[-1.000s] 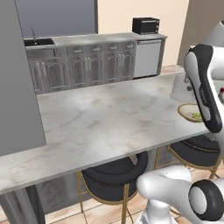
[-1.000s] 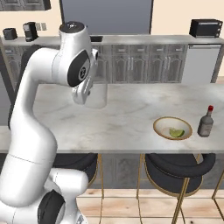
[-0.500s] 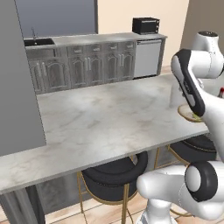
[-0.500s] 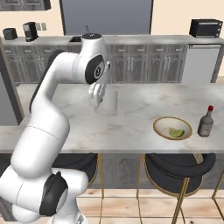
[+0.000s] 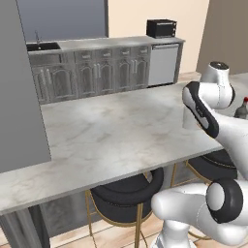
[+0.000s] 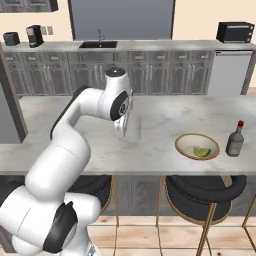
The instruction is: There is a bowl on the dining counter. Grab a lemon wedge from the fridge and place it in the bowl. Then get the liquor bottle and glass cup from the cabinet and place them next to the bowl.
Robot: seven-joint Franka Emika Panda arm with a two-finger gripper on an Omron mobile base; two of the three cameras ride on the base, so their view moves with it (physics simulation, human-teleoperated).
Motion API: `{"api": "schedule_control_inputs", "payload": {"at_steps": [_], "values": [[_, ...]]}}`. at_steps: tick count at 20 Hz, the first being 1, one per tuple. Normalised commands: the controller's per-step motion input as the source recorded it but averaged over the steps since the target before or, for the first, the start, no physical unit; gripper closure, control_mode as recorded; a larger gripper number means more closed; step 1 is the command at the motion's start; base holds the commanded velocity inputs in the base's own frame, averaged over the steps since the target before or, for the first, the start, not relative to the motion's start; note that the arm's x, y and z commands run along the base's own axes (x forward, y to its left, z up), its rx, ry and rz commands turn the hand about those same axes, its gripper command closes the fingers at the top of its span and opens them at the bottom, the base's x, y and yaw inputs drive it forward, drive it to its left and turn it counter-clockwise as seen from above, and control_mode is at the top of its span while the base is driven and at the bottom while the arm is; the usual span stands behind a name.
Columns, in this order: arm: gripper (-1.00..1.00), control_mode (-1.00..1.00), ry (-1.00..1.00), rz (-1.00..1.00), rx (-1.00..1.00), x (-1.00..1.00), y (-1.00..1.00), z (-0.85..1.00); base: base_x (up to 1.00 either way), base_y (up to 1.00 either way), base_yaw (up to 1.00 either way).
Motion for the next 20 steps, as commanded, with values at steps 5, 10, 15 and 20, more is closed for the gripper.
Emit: {"api": "schedule_control_inputs", "payload": {"at_steps": [5,10,15,20], "values": [[1.0,-1.0,-0.15,0.06,0.0,0.47,-0.21,-0.74,0.0,0.0,0.0],[1.0,-1.0,0.02,0.04,0.0,0.57,-0.25,-0.25,0.0,0.0,0.0],[1.0,-1.0,0.05,0.05,0.0,0.61,-0.28,-0.23,0.0,0.0,0.0],[1.0,-1.0,0.0,0.09,0.0,0.52,-0.38,-0.39,0.0,0.0,0.0]]}}
